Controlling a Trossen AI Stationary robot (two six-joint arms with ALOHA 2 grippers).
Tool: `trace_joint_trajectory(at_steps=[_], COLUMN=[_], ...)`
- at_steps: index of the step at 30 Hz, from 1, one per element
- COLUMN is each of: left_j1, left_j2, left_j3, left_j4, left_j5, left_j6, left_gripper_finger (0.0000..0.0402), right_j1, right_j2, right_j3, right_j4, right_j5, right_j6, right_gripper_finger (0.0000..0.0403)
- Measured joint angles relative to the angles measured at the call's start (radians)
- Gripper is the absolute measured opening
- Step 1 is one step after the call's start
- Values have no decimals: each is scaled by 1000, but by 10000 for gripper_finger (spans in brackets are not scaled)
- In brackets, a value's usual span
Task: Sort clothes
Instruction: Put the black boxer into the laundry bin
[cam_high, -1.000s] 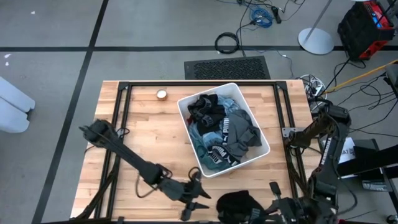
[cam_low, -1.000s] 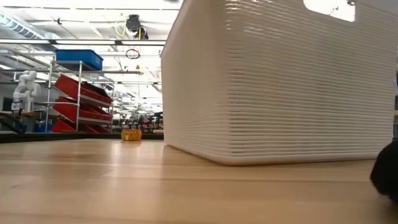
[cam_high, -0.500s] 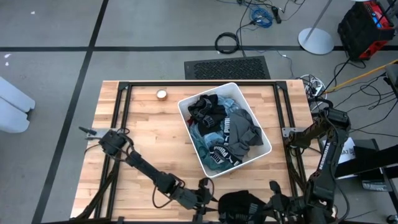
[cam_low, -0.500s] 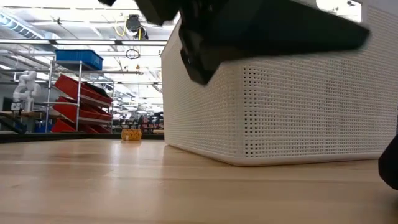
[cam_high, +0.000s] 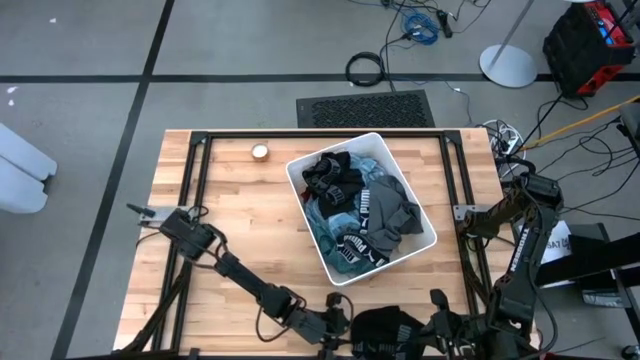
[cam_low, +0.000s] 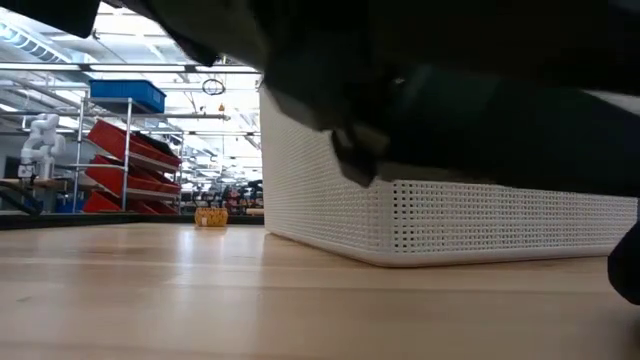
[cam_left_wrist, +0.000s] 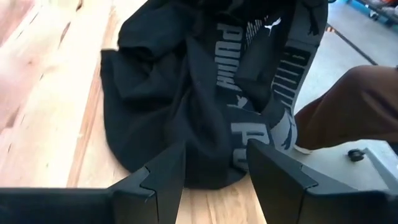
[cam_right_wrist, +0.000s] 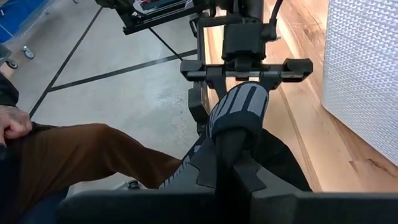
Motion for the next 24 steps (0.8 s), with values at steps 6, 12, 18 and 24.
trace_joint_trajectory(at_steps=[6, 12, 18, 24], left_j1=[14, 39, 57, 60], left_j2=[39, 51, 50, 37], left_j3=[93, 141, 142, 141], left_j4=[-132, -199, -197, -182], left_j5=[-1, 8, 14, 23], left_j6=[-8, -17, -61, -59], left_gripper_finger=[180, 167, 33, 6], right_j1=[-4, -7, -7, -7], right_j2=[0, 0, 0, 0], right_j3=[0, 0, 0, 0], right_j4=[1, 1, 0, -5], right_j5=[3, 3, 1, 0], right_j6=[-4, -4, -3, -3], right_gripper_finger=[0, 0, 0, 0])
